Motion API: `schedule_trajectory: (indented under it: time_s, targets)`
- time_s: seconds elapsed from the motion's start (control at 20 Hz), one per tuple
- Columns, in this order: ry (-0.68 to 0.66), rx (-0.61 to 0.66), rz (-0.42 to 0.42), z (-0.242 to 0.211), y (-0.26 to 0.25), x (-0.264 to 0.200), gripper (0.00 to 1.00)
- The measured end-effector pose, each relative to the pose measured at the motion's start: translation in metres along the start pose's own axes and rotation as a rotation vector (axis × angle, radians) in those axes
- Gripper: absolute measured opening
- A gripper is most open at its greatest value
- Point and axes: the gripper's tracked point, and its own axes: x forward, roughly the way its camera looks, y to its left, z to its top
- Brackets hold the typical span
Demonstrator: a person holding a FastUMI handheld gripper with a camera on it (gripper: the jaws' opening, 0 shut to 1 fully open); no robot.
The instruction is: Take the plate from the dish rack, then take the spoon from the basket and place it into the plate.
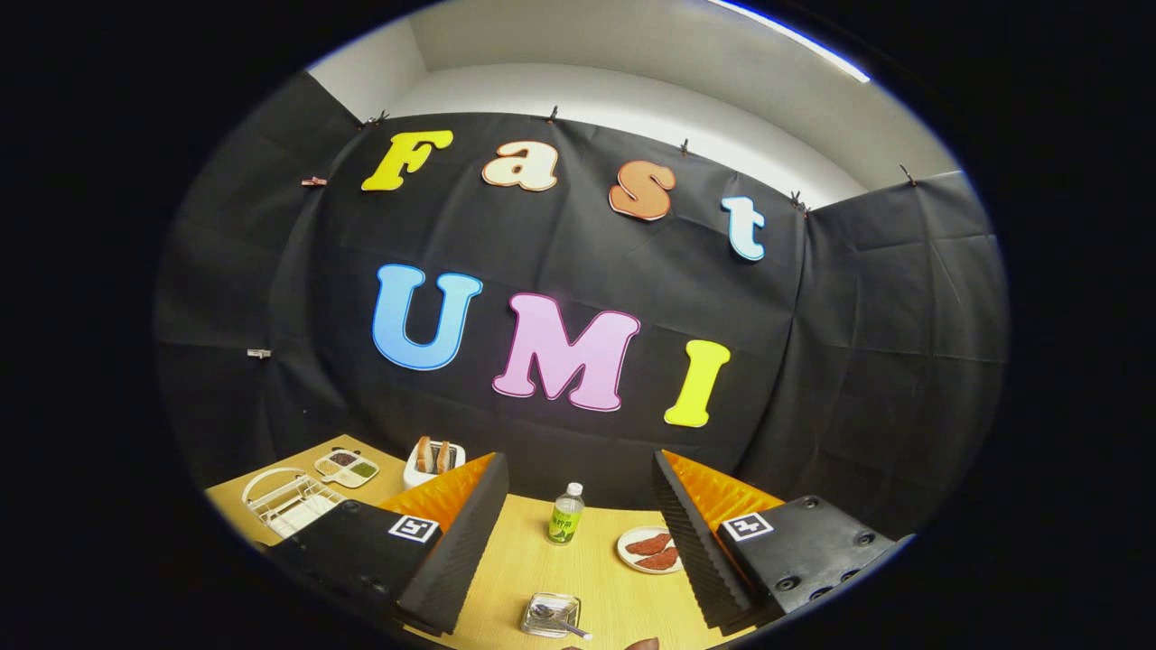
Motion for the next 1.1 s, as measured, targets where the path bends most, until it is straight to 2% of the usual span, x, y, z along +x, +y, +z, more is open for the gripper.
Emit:
schedule_trajectory:
  time_s: [0.9, 1.1]
  targets:
    - [0.066, 0.024, 0.062, -0.014, 0.025, 0.002, 0.97]
    - [0.124, 0.066, 0.111, -0.026, 0.045, 0.010, 0.98]
